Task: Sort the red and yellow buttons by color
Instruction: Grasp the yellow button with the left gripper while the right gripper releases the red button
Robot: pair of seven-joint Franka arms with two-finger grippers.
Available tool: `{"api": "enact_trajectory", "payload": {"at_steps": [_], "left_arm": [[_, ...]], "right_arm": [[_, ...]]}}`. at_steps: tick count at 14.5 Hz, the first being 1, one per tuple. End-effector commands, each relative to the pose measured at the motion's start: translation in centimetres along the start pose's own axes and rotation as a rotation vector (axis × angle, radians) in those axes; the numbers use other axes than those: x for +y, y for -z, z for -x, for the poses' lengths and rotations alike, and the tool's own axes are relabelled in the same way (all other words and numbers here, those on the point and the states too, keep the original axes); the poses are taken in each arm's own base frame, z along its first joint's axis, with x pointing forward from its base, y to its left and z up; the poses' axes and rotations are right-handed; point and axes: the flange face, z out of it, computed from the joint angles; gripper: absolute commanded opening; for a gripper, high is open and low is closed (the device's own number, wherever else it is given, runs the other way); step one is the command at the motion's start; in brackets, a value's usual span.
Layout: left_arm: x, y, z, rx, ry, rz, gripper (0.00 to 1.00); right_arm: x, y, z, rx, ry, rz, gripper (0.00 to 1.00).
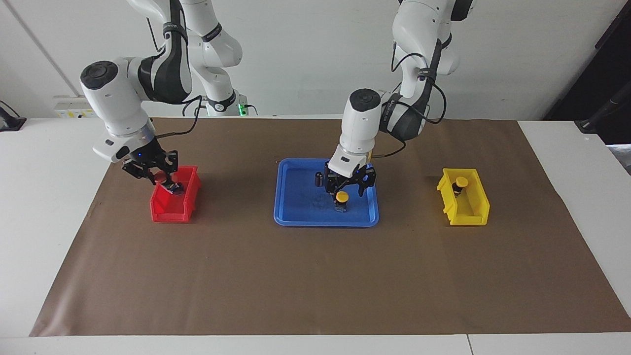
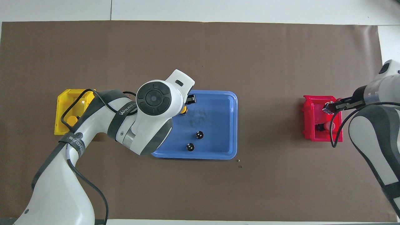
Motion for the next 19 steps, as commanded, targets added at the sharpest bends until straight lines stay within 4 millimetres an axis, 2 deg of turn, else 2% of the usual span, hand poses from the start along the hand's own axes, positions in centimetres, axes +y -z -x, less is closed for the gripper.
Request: {"api": "enact_trajectory", "payload": {"at_steps": [1,3,5,8,10,14,16,18,19], "left_arm": [[0.7,-0.7,-0.6,0.032,0.008,-0.012,0.83],[0.8,-0.8,-0.5,0.031,0.006,-0.013,0.76],[0.7,-1.0,-0.4,0.026,0.006,-0.018,0.65],[0.8,-1.6,0.3,0.009,-0.003,-0.033,0.57],[1.0,-1.9,1.0,-0.001,-0.013,-0.042,0.54],[0.9,-1.9,1.2,-0.014,-0.012,-0.056,0.54],[0.7,-1.9,1.3,-0.025,-0.011,-0.069,0.55],[0.7,-1.9,1.4,-0.029,-0.012,-0.072,0.55],[0.7,-1.9,1.4,-0.028,-0.007,-0.073,0.54]], "right_arm": [[0.8,-1.4,0.9,0.012,0.021,0.008,0.09],[0.7,-2.4,1.1,0.030,0.015,0.012,0.09],[0.5,-3.2,1.0,0.033,0.014,0.010,0.09],[0.3,-3.8,0.6,0.043,-0.001,0.009,0.09],[0.0,-5.0,0.2,0.038,-0.024,0.006,0.09],[-1.0,-7.6,0.1,0.072,-0.006,0.016,0.09],[-0.9,-7.9,0.1,0.069,-0.008,0.015,0.10],[-1.0,-7.9,0.1,0.066,-0.005,0.014,0.23],[-1.0,-8.0,0.2,0.062,-0.005,0.013,0.26]]}}
